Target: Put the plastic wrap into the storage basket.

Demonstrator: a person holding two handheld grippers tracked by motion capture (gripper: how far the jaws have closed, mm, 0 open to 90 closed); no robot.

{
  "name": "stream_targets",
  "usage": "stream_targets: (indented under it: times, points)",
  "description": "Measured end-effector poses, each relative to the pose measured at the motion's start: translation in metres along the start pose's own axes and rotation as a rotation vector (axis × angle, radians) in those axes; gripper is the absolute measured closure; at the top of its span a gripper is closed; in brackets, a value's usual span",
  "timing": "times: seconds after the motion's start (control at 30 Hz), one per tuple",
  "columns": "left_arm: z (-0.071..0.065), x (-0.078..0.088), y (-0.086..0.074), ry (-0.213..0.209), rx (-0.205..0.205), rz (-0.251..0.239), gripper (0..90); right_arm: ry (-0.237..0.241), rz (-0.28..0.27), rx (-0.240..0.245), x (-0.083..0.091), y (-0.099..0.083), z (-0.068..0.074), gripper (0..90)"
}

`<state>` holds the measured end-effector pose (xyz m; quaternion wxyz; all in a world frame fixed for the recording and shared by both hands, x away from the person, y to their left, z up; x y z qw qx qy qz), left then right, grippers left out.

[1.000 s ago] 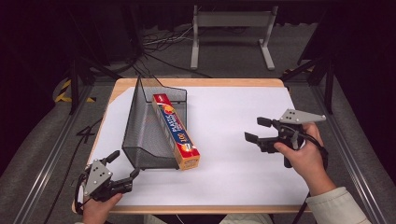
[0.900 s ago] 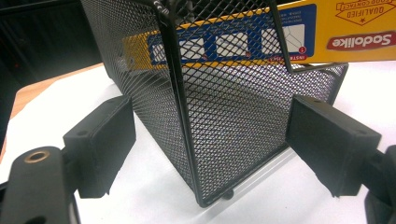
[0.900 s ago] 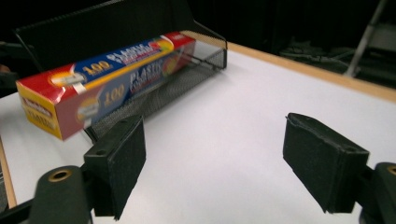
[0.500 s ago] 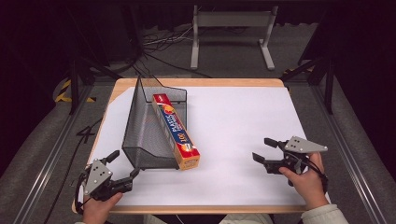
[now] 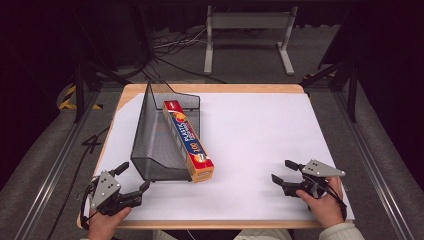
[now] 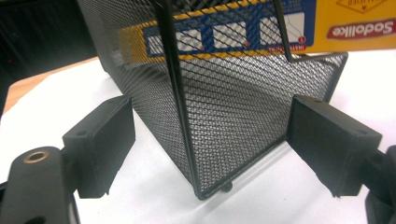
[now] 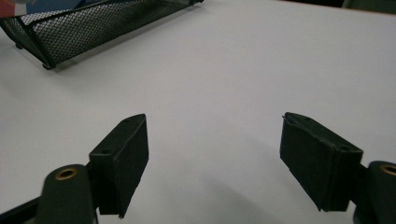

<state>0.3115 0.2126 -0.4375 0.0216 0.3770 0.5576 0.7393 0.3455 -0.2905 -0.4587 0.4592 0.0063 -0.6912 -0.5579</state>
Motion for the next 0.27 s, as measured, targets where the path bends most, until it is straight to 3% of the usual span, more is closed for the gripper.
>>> stream_targets:
  times: [0.27]
  points:
    - [-0.0004, 0.0006, -0.0008, -0.003, -0.001, 0.006, 16.6, 0.004, -0.004, -0.005, 0.0006, 0.0004, -0.0008, 24.4]
Point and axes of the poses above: each handheld gripper's, and its own axes: x roughly backward along the jaws, y roughly out of its top, z roughly to its left, the point moved 4 cm from there along -x, roughly forward along the jaws, and after that the axes turned 13 degrees about z, right-handed, at the moved point
